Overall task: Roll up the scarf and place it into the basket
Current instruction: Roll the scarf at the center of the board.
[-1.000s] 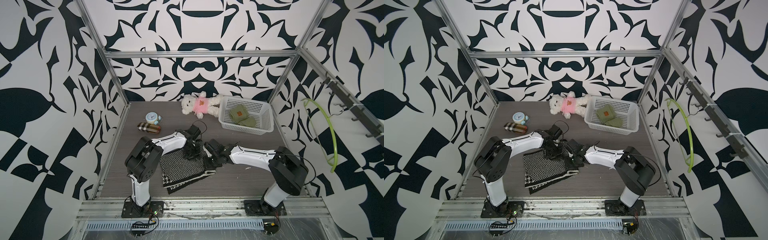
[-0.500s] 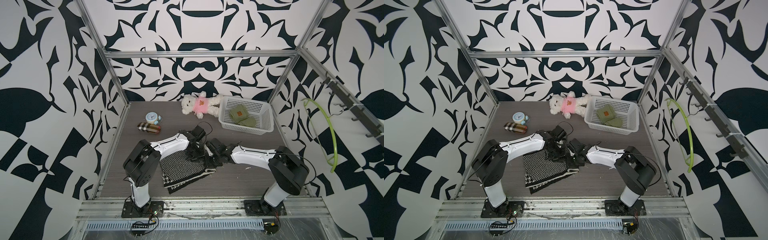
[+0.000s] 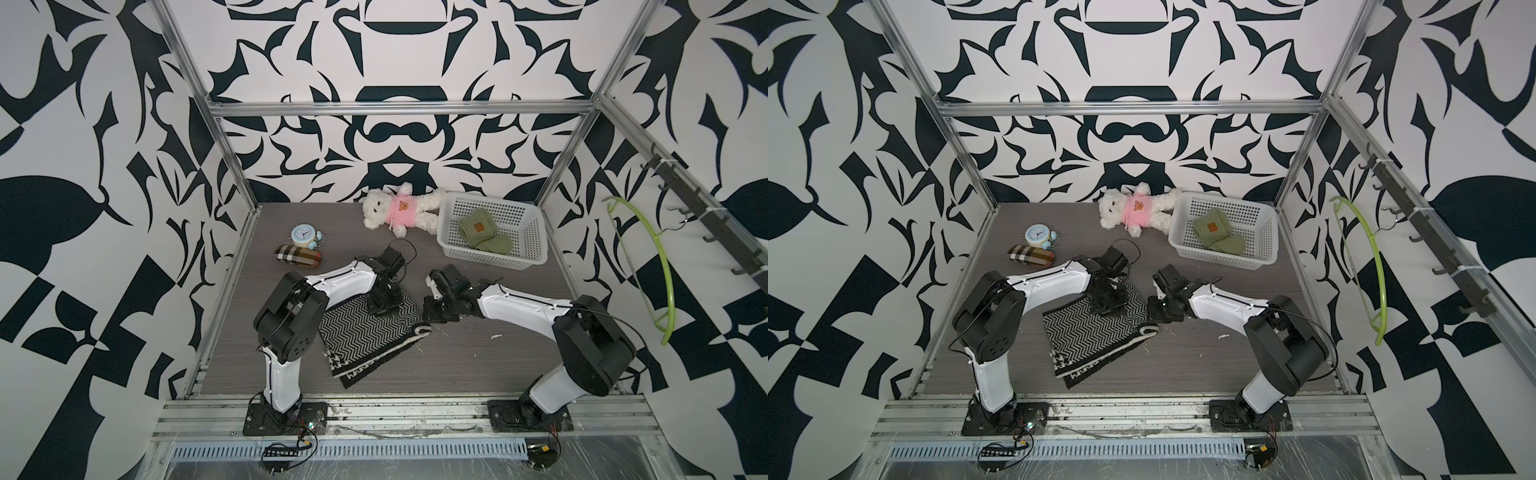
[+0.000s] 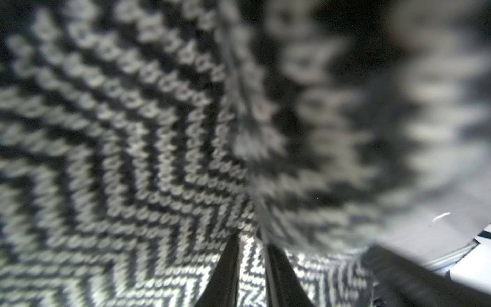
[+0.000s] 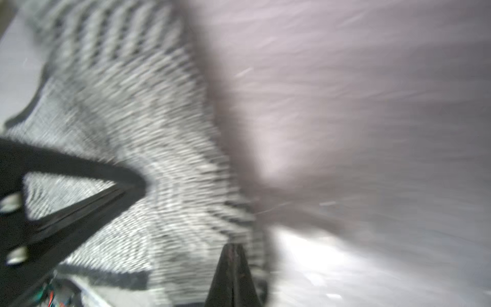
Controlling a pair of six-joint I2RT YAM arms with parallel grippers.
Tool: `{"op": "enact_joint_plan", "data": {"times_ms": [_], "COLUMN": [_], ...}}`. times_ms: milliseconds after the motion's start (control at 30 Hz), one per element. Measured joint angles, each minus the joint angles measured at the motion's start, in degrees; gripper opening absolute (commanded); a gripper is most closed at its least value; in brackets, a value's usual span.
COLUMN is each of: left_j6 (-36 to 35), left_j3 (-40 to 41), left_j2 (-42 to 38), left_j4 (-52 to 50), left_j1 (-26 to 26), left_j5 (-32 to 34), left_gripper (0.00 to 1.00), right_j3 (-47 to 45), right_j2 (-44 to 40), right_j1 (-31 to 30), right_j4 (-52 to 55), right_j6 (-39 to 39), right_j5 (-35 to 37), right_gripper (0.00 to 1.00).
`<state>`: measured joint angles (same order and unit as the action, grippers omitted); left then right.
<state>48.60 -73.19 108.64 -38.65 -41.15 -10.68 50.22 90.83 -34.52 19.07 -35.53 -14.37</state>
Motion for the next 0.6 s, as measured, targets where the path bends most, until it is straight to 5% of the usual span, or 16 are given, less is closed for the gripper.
{"op": "enact_joint_plan", "data": {"times_ms": [200,600], "left_j6": [0.0,0.2], "left_j3": [1.3,4.9], "left_j2": [0.1,-1.2], "left_j4": [1.2,4.9], "left_j1": [0.0,0.6], "left_j5": [0.0,-0.9], "left_gripper": [0.21,0.21], "right_j3": [6.4,17.4], "right_j2": [6.5,18.4], "right_j1": [5.2,4.9], "right_j4": [5.2,6.7], "right_j6": [6.1,13.7], "right_j5": [-0.1,-9.9], "right_gripper": [0.24,0.24]}}
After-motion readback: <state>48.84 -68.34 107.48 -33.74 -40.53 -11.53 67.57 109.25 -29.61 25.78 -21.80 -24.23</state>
